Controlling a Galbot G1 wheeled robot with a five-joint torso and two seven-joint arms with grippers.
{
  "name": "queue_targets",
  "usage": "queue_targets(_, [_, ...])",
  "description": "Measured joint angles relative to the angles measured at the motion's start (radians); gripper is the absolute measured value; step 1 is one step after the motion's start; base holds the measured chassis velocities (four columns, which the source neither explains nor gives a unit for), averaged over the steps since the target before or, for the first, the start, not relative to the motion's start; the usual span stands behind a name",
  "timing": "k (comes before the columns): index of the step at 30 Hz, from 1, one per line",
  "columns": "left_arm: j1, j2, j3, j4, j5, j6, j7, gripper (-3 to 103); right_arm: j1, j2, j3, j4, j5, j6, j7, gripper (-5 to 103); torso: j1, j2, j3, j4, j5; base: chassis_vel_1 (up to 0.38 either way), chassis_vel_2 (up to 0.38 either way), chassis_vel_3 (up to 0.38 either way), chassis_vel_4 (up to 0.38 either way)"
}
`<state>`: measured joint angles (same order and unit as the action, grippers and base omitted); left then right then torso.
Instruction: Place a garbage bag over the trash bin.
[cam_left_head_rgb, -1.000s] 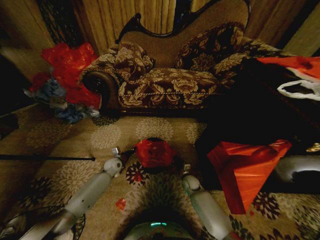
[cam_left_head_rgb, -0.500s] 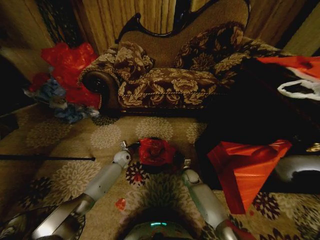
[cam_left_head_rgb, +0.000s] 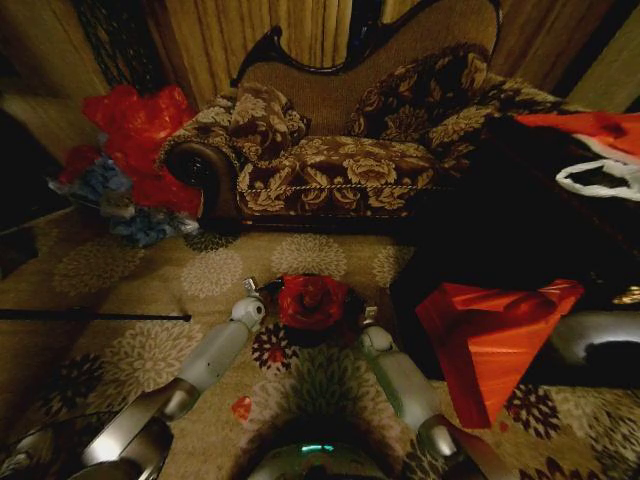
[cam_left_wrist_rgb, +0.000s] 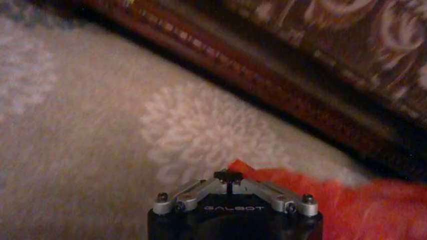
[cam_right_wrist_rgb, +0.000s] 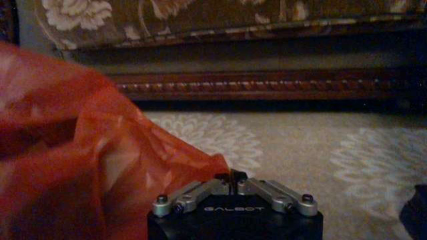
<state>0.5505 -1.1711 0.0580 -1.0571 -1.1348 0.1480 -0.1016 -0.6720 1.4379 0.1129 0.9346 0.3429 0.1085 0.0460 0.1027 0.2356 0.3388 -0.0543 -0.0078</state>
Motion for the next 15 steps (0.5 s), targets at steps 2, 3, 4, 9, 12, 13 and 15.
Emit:
queue_targets(2, [-0.003, -0.005, -0.003, 0.015, -0.001, 0.006, 0.0, 0, 0.007, 0.003, 0.001, -0.013, 0.0, 0.001, -0.004, 0, 0.0, 0.0, 0.0, -0.0001, -0.0001, 0.0, 0.0, 0.0, 0.0])
queue_targets(3, [-0.009, -0.012, -0.009, 0.042, 0.0, 0.015, -0.002, 0, 0.019, 0.011, 0.006, -0.04, 0.001, 0.003, -0.01, 0, 0.0, 0.0, 0.0, -0.0002, 0.0005, 0.0, 0.0, 0.0, 0.0])
queue_targets(4, [-0.009, -0.012, -0.009, 0.042, 0.0, 0.015, -0.002, 0, 0.019, 0.011, 0.006, -0.04, 0.001, 0.003, -0.01, 0, 0.0, 0.0, 0.0, -0.0002, 0.0005, 0.0, 0.0, 0.0, 0.0])
queue_targets(9, [-0.007, -0.017, -0.012, 0.074, 0.009, 0.038, -0.007, 0, 0.038, 0.028, 0.019, -0.097, 0.002, 0.021, -0.033, 0, 0.0, 0.0, 0.0, -0.0001, 0.0005, 0.0, 0.0, 0.0, 0.0])
queue_targets(12, [0.008, -0.015, -0.012, 0.076, 0.019, 0.053, -0.009, 0, 0.042, 0.033, 0.025, -0.121, -0.002, 0.029, -0.055, 0, 0.0, 0.0, 0.0, -0.0002, 0.0005, 0.0, 0.0, 0.0, 0.0])
queue_targets(13, [0.008, -0.015, -0.012, 0.076, 0.019, 0.053, -0.009, 0, 0.042, 0.033, 0.025, -0.121, -0.002, 0.029, -0.055, 0, 0.0, 0.0, 0.0, -0.0002, 0.0005, 0.0, 0.0, 0.0, 0.0])
queue_targets(15, [0.021, -0.013, -0.007, 0.07, 0.028, 0.055, -0.006, 0, 0.043, 0.035, 0.027, -0.137, -0.008, 0.032, -0.072, 0, 0.0, 0.0, 0.0, -0.0001, 0.0005, 0.0, 0.0, 0.0, 0.0])
